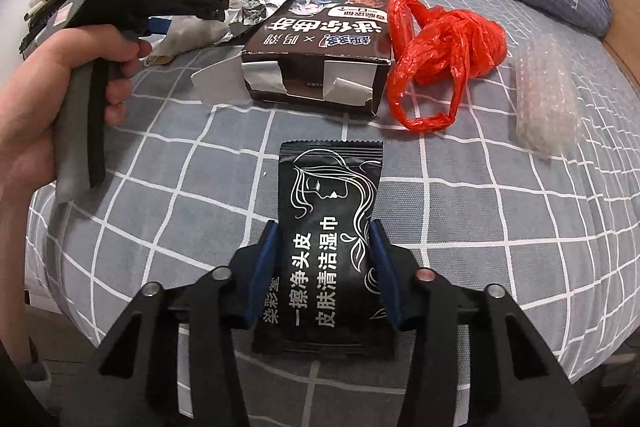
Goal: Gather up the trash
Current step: 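Grasp the white drawstring bag with the left gripper while the right grasps the black wet-wipe packet, then carry the drawstring bag and black packet down over the black bin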
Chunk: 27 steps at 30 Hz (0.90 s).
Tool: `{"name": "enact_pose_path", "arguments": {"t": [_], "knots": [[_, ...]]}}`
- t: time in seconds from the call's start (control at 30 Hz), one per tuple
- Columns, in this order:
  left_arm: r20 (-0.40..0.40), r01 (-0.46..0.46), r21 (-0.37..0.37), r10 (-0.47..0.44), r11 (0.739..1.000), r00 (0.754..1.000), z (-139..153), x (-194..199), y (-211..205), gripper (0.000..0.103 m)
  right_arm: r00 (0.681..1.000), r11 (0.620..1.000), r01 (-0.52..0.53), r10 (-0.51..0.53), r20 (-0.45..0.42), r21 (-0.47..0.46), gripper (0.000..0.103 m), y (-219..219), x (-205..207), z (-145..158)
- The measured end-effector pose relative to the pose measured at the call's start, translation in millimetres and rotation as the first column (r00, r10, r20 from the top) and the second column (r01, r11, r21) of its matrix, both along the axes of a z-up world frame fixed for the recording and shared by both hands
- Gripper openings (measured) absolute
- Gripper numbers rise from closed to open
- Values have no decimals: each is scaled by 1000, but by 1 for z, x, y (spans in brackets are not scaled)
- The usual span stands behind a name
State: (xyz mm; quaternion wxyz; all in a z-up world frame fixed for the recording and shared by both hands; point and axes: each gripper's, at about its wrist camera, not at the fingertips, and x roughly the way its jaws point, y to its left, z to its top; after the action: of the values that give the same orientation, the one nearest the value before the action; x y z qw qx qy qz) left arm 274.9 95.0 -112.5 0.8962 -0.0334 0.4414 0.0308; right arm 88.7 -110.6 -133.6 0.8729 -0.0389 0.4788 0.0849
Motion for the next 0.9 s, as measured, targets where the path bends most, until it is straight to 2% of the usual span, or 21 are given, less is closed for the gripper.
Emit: {"name": "enact_pose_path", "arguments": {"t": [0.1, 0.53, 0.9], "knots": [[7, -1, -15, 1, 1000, 1000, 1, -1, 2, 47, 1000, 1000, -6, 6, 1, 6, 36, 1, -2, 2], [28, 0, -36, 2, 999, 1000, 18, -13, 2, 39, 1000, 998, -15, 15, -1, 66, 35, -16, 1, 14], [48, 11, -40, -9, 999, 999, 45, -37, -3, 39, 1000, 997, -13, 11, 21, 80, 35, -26, -6, 28]]}}
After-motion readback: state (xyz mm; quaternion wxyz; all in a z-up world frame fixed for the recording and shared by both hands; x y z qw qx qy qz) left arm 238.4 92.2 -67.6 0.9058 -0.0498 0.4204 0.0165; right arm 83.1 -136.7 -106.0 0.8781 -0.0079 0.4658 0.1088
